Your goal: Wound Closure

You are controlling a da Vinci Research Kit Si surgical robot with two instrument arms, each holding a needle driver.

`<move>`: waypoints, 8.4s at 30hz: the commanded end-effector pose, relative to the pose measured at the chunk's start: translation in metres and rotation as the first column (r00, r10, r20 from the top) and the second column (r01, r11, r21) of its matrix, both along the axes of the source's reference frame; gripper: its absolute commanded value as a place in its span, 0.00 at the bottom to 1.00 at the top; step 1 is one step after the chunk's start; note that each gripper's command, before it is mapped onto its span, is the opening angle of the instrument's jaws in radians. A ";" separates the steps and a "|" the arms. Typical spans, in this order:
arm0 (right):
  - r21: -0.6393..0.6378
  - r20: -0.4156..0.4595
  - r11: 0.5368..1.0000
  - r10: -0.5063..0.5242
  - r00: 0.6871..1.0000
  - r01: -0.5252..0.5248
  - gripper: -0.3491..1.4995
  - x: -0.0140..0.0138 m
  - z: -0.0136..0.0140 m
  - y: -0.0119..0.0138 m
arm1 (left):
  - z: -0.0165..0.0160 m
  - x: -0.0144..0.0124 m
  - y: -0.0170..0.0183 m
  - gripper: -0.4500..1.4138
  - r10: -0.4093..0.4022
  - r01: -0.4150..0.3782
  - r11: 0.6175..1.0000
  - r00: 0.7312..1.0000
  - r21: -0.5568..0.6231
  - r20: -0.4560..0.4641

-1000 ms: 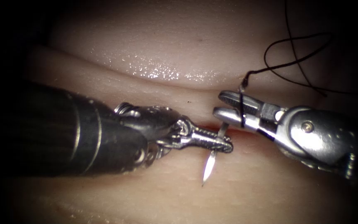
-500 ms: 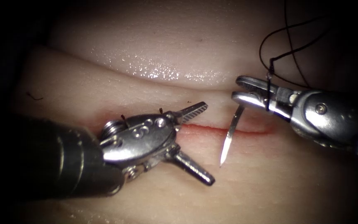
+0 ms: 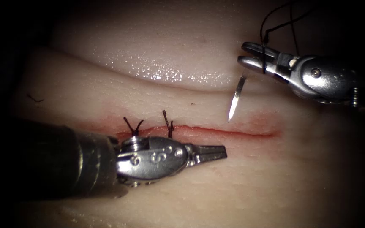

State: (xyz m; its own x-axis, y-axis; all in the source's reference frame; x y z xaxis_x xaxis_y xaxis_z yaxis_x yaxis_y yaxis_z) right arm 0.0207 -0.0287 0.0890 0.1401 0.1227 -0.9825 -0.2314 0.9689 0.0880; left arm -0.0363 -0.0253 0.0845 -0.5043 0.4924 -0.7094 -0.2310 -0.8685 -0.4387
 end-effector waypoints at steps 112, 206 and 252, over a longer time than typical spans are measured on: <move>-0.510 0.166 0.834 -0.146 0.975 0.212 0.00 0.0041 0.0136 -0.0142 | 0.0058 0.0020 -0.0033 0.20 0.054 -0.034 0.997 0.938 0.064 -0.343; 0.692 0.065 0.722 -0.084 0.994 0.016 0.00 0.0051 0.0163 -0.0055 | 0.0090 0.0009 -0.0069 0.15 0.078 -0.072 0.997 0.935 0.028 -0.347; 0.991 0.059 -0.128 0.148 0.987 -0.040 0.00 0.0069 0.0160 -0.0048 | 0.0088 0.0008 -0.0071 0.13 0.074 -0.070 0.997 0.933 0.026 -0.351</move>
